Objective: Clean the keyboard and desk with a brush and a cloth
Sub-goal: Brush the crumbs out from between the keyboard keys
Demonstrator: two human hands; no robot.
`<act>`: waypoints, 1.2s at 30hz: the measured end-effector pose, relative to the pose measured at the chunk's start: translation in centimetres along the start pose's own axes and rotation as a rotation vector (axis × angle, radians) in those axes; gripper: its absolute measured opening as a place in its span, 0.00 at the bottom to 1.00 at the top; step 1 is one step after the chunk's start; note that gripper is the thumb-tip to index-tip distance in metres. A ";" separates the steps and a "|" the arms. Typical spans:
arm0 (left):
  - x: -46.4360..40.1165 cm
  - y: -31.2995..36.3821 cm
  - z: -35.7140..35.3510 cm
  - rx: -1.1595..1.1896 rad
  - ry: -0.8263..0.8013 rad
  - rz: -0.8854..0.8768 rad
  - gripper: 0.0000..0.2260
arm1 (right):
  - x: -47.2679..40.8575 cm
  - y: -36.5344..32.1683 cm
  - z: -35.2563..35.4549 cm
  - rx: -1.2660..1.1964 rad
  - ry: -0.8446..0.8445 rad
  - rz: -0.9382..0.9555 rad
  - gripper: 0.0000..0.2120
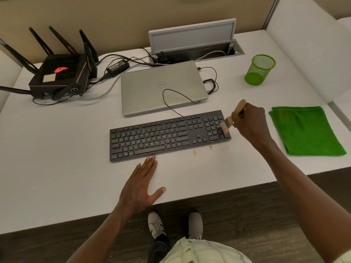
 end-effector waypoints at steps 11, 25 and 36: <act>0.0 0.0 0.0 -0.008 0.002 0.000 0.42 | 0.3 2.3 0.7 0.048 -0.023 -0.057 0.09; 0.0 -0.1 -0.1 -0.003 0.004 -0.005 0.41 | 2.0 2.9 1.2 0.074 -0.113 -0.009 0.06; 0.0 -0.1 0.0 -0.005 -0.001 0.003 0.42 | 3.2 0.1 1.2 0.054 -0.102 0.130 0.08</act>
Point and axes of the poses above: each hand's wrist, its own x-axis away from the middle knuckle, its own z-axis out of the back of the hand, y = z × x, the point moved 6 cm from there along -x, towards the middle knuckle, and after that the axes turned 4 degrees about x, right-handed, at the moved point
